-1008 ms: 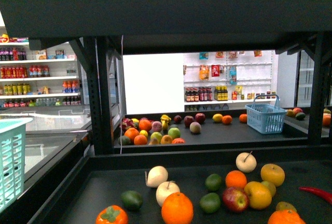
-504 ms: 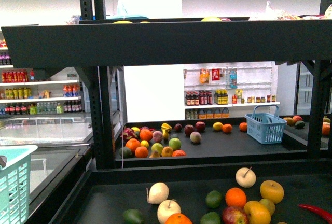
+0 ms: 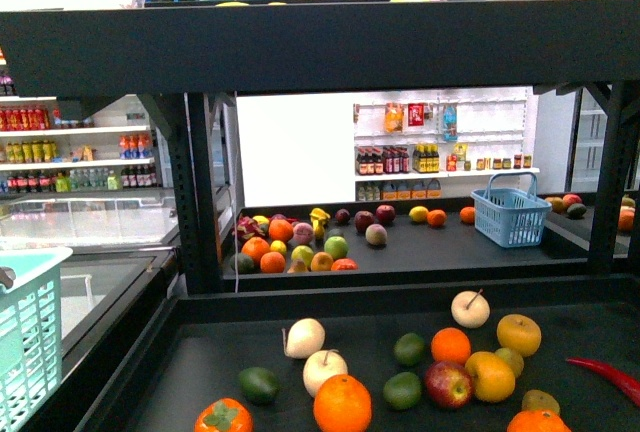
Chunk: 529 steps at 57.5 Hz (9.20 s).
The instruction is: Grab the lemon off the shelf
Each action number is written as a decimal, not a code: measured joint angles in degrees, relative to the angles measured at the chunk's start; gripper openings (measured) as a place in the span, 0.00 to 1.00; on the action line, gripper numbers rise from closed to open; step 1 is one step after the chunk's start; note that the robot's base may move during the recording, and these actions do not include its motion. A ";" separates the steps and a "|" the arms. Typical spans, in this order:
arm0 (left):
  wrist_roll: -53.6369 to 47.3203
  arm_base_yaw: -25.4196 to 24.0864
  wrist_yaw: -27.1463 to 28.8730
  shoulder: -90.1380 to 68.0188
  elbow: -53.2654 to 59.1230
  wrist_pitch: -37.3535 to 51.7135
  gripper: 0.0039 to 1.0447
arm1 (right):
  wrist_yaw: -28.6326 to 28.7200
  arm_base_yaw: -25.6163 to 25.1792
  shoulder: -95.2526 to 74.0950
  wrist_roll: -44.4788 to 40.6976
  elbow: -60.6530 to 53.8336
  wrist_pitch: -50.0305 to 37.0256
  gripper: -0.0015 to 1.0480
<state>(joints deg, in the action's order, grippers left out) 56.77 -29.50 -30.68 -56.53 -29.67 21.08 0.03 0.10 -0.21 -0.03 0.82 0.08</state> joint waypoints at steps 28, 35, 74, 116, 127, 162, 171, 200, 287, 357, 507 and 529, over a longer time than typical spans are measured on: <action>13.40 3.19 4.57 -34.67 -28.39 2.97 0.92 | -0.02 0.00 0.00 0.00 0.00 0.00 0.93; 13.42 3.91 5.60 -39.12 -32.50 2.27 0.92 | -0.02 0.00 0.00 0.02 0.00 0.00 0.93; 11.96 4.76 9.29 -51.65 -48.68 -1.53 0.83 | 0.00 0.00 0.00 0.00 0.00 0.00 0.93; 5.79 7.08 4.22 -49.66 -47.80 -7.19 0.12 | -0.02 0.00 0.00 0.00 0.00 0.00 0.93; 2.05 11.10 -0.44 -44.61 -46.66 -10.25 0.10 | -0.02 0.00 0.00 0.00 0.00 0.00 0.93; -8.46 27.56 -7.74 -40.54 -43.56 -13.16 0.10 | -0.02 0.00 0.00 0.00 0.00 0.00 0.93; -10.27 32.39 -8.26 -43.06 -43.89 -12.35 0.10 | 0.00 0.00 0.00 0.00 0.00 0.00 0.93; -11.69 40.13 -9.55 -47.78 -46.84 -7.87 0.10 | 0.00 0.00 0.00 0.00 0.00 0.00 0.93; -13.29 44.26 -7.28 -50.10 -47.45 -7.56 0.09 | 18.95 -4.26 -127.95 -18.88 50.12 -28.61 0.93; -13.31 44.26 -7.37 -50.10 -47.45 -7.58 0.08 | 23.21 3.15 -161.96 -35.89 95.91 -21.29 0.93; -13.29 44.26 -7.45 -50.10 -47.45 -7.58 0.07 | 22.67 16.26 -110.81 -8.79 55.43 -42.58 0.76; -13.38 44.26 -7.43 -50.10 -47.45 -7.56 0.07 | 19.41 18.97 -115.58 -7.21 59.95 -41.33 0.76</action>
<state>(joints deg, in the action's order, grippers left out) 43.40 14.76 -38.11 -106.63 -77.12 13.52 19.44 19.07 -115.79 -7.25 60.77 -41.25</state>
